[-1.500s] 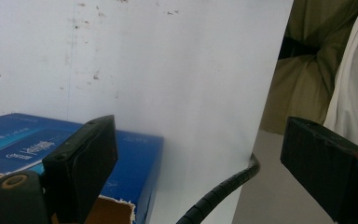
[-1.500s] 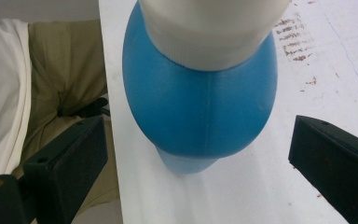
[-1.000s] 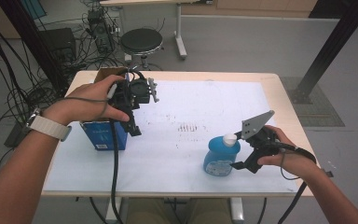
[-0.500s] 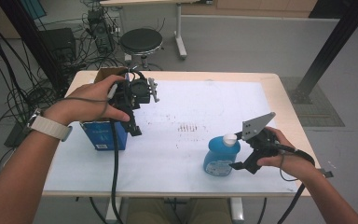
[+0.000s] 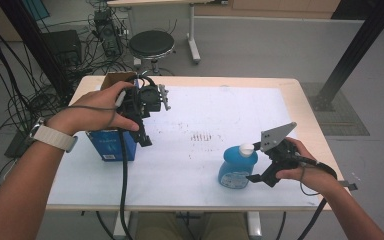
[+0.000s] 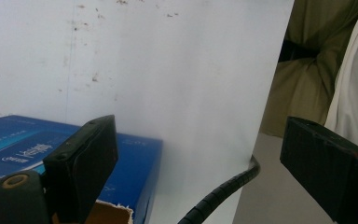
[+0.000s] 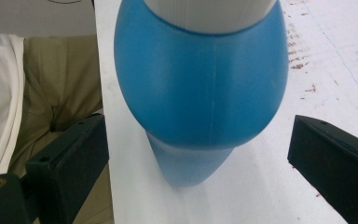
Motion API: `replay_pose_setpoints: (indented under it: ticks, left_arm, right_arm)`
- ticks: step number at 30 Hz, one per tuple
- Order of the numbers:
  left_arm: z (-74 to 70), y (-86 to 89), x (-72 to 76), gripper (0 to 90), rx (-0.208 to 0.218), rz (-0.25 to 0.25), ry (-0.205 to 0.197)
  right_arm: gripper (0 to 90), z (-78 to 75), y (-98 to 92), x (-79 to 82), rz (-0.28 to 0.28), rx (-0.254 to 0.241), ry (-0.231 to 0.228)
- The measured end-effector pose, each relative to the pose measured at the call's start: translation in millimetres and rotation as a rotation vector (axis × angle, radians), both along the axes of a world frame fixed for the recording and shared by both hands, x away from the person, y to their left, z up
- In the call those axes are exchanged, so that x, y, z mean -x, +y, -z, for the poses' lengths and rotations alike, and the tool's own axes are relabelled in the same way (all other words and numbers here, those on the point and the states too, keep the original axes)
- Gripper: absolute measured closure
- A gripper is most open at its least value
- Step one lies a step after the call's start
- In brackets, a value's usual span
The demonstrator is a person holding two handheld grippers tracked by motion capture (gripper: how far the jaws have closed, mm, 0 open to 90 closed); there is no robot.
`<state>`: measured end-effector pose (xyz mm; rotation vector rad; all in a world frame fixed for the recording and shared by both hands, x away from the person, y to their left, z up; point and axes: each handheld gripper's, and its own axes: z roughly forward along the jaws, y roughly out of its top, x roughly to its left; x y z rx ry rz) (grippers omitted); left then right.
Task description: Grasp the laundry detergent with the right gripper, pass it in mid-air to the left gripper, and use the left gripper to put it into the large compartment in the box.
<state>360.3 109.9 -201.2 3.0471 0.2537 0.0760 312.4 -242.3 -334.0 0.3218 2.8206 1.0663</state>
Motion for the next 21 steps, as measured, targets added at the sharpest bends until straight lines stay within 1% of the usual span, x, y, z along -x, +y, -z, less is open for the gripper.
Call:
replay_pose_setpoints:
  ticks: [5,11,21]
  left_arm:
    - [0.4,0.1,-0.2,11.8,0.002,-0.003,0.002]
    - [0.2,-0.2,-0.6,11.7,-0.002,0.001,0.002]
    - [0.4,0.3,-0.4,11.8,0.004,0.000,-0.001]
  right_arm:
    - [5.1,2.5,-0.8,-0.5,-0.002,-0.007,-0.005]
    - [5.2,4.9,-2.2,-0.5,0.003,-0.011,-0.001]
    - [5.4,5.6,-2.4,-0.9,0.005,-0.009,-0.001]
